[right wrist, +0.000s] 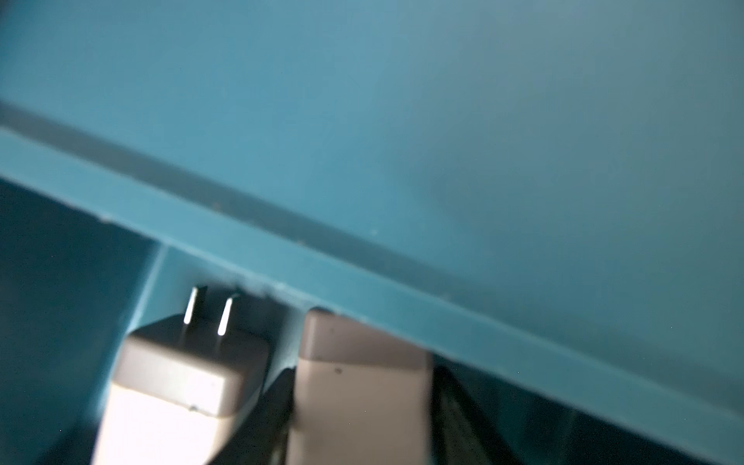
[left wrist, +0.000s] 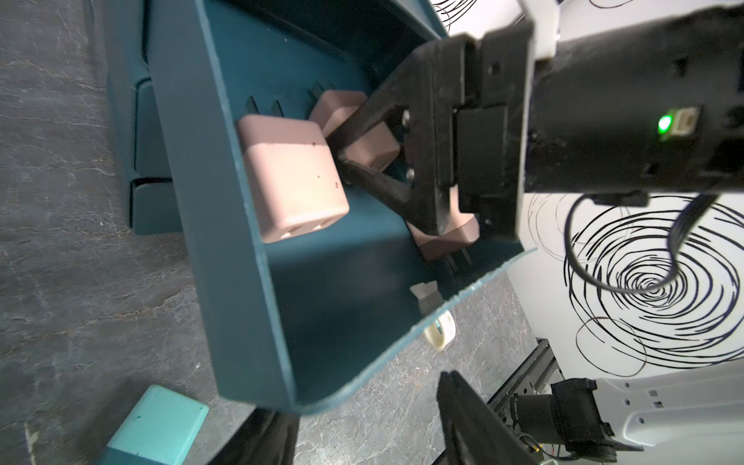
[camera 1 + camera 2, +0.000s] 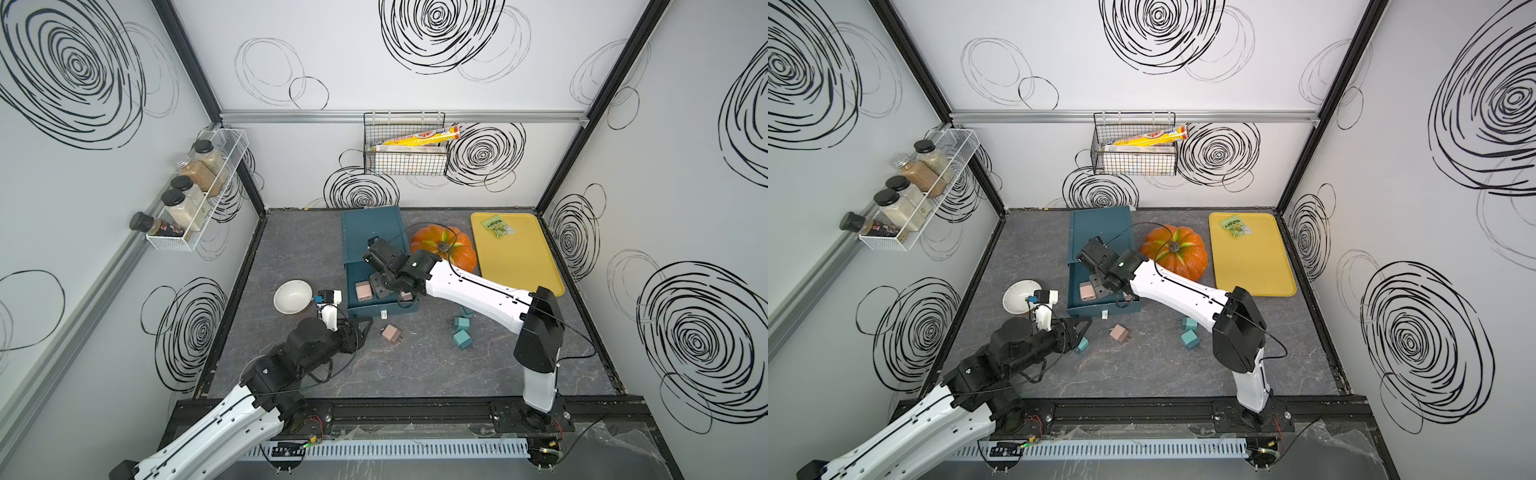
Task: Place the plugs into the drawer by color
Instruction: Place the plug in the drawer, then pick up the plug from the center of the board.
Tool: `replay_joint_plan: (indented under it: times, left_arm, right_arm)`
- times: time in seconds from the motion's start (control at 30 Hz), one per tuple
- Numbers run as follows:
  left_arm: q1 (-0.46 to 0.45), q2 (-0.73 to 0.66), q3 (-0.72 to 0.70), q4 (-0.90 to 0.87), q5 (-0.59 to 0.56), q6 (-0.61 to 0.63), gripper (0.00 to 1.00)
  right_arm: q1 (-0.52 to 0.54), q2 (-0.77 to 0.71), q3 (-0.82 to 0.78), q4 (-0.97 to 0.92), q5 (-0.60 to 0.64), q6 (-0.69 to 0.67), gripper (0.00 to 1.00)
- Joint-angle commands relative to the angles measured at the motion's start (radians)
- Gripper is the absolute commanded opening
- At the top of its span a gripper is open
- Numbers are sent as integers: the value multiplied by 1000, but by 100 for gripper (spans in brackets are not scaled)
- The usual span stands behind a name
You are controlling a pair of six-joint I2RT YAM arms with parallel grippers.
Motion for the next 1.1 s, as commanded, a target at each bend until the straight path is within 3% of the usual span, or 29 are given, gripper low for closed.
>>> replay_joint_plan:
  times: [0.0, 0.23, 0.37, 0.47, 0.57, 0.77, 0.97, 1.07]
  left_arm:
    - [5, -10, 18, 13, 13, 7, 64]
    - [5, -65, -3, -31, 50, -7, 64]
    - [-39, -84, -36, -26, 56, -19, 63]
    - [-140, -72, -61, -26, -66, -41, 65]
    - [-235, -66, -135, 69, -105, -47, 66]
    - [-432, -91, -254, 169, -339, -41, 71]
    - [-522, -1, -337, 303, -472, -69, 76]
    - [-533, 41, -331, 286, -502, -96, 76]
  right_arm:
    - [2, -40, 22, -22, -17, -5, 65]
    - [2, -200, -5, 24, -41, -19, 70]
    - [0, -370, -149, 128, -71, -24, 75]
    - [-3, -486, -272, 190, -136, -57, 75]
    - [-2, -611, -436, 266, -255, -103, 72]
    - [-1, -850, -726, 360, -221, -69, 73]
    - [-2, -1041, -1034, 549, -317, -2, 69]
    - [-1, -1126, -1187, 646, -350, 25, 69]
